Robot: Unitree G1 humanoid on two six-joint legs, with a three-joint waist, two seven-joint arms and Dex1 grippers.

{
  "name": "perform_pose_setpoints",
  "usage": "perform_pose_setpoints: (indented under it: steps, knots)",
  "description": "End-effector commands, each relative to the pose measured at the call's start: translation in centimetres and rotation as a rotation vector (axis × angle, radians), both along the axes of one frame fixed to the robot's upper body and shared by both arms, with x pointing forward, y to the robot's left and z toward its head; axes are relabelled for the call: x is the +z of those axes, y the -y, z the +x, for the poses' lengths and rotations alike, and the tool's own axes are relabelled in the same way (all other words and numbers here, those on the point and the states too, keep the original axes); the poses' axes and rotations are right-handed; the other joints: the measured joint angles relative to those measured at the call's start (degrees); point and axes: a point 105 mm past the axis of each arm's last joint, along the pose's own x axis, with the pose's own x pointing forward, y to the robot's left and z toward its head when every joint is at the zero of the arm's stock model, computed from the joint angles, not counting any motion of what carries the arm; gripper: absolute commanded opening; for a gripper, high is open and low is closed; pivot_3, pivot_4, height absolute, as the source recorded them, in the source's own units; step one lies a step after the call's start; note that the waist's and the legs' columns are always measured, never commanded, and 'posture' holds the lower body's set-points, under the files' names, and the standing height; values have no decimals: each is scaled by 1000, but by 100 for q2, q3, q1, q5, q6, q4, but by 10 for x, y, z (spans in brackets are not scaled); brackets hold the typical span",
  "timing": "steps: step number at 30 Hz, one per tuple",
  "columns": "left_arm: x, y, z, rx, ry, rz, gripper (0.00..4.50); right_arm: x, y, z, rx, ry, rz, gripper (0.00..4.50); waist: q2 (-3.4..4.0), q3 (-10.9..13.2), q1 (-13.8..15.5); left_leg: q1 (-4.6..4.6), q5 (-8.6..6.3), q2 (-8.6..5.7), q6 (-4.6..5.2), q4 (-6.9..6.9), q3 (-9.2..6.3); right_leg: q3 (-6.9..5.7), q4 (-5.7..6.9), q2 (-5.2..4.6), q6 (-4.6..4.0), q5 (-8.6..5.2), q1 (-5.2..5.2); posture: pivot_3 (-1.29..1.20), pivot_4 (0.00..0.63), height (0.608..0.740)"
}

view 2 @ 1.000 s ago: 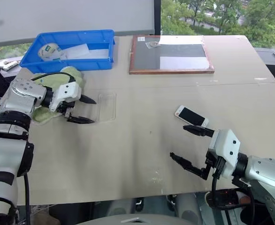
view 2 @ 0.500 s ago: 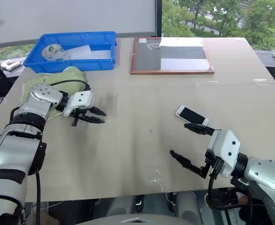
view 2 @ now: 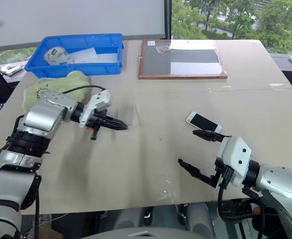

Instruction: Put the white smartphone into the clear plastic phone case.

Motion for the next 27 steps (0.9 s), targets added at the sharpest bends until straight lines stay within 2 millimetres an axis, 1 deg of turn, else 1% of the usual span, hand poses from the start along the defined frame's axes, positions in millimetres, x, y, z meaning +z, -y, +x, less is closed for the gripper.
perform_pose_setpoints:
  steps: [1, 4, 8, 9, 11, 12, 13, 14, 15, 16, 17, 18, 20, 22, 24, 27]
  knots:
    - [12, 33, -9, 104, -15, -23, 18, 6, -1, 0, 15, 31, -8, 4500, 0, 0, -9, 1, 0, -7, 1, 3, -6, 4, 4, 2, 2, -1, 2, 0, 150, 740]
    - [2, 54, -10, 149, -5, -4, 18, 6, 0, 1, 22, 28, -23, 4500, 0, 0, -53, 12, 0, -17, 0, 3, -2, 17, 12, 8, 2, -1, 2, 0, 150, 740]
    - [-13, 73, -9, 163, -29, -33, 18, 5, 2, 2, 18, 31, -29, 4500, 0, 0, -135, 19, 0, -17, 0, 1, -2, 22, 20, 11, 6, 2, 2, 0, 150, 740]
    - [-14, 79, -9, 159, -32, -66, 265, 5, 2, 2, 17, 30, -28, 4500, 0, 0, -137, 20, 0, -17, 0, 1, 0, 24, 20, 11, 6, 2, 2, 0, 150, 740]
    - [-17, 83, -6, 154, -13, -97, 787, 4, 1, 2, 14, 27, -26, 4500, -1, 0, -134, 21, 0, -18, 0, 1, 1, 26, 19, 10, 5, 1, 3, 0, 150, 740]
    - [-19, 82, -5, 145, 3, -100, 1185, 4, 2, 2, 12, 25, -24, 4500, -2, 1, -140, 23, 0, -19, 0, 1, 2, 27, 19, 10, 4, 1, 4, 0, 150, 740]
    - [-18, 81, -6, 132, 13, -110, 1622, 4, 2, 2, 10, 24, -23, 4500, -1, 1, -147, 23, 0, -18, 0, 1, 4, 29, 19, 10, 4, 1, 3, 0, 150, 740]
    - [-9, 76, -3, 117, 53, -149, 2234, 3, 3, 2, 1, 14, -19, 4500, -1, 1, -144, 24, 0, -18, 0, 0, 6, 32, 20, 11, 2, 0, 2, 0, 150, 740]
    - [-1, 71, -1, 100, 86, -183, 2693, 3, 4, 1, -5, 8, -17, 4500, -1, 1, -140, 25, 0, -18, 0, -2, 4, 31, 21, 11, 2, 0, 2, 0, 150, 740]
    - [7, 65, 1, 81, 111, -213, 3223, 3, 5, 1, -10, 4, -15, 4500, -1, 1, -135, 24, 0, -17, 0, -2, 3, 29, 21, 11, 1, -1, 1, 0, 150, 740]
    - [16, 53, 3, 34, 144, -228, 3596, 2, 6, 0, -15, 1, -13, 4500, -1, 1, -138, 24, 0, -17, 0, -2, 3, 27, 21, 11, 0, -1, 1, 0, 150, 740]
    - [21, 40, 4, -14, 180, -217, 3596, 2, 5, 0, -17, 0, -11, 4500, -1, 1, -143, 24, 0, -17, 0, -2, 4, 27, 21, 11, -1, -1, 1, 0, 150, 740]
    - [25, 20, 5, -104, 213, -188, 3596, 1, 5, 0, -18, -3, -8, 4500, 0, 0, -144, 27, 0, -16, 0, -3, 10, 30, 21, 12, -2, -1, 0, 0, 150, 740]
    - [24, 8, 8, -165, 205, -181, 3596, 1, 5, 1, -17, -3, -7, 4500, 1, 0, -111, 28, 0, -16, 0, -3, 13, 31, 21, 11, -2, -2, 0, 0, 150, 740]
    - [20, 2, 14, -204, 220, -157, 3596, 1, 5, 1, -17, -3, -6, 4500, 1, -1, -65, 23, 0, -21, 0, -1, 18, 25, 15, 7, -2, -2, 3, 0, 150, 740]
    - [6, 4, 22, -278, 241, -80, 3596, 0, 4, 0, -19, 0, -10, 4500, 0, -1, 25, 5, -1, -25, 2, 9, 25, 19, 6, 5, -2, -2, 1, 0, 150, 740]
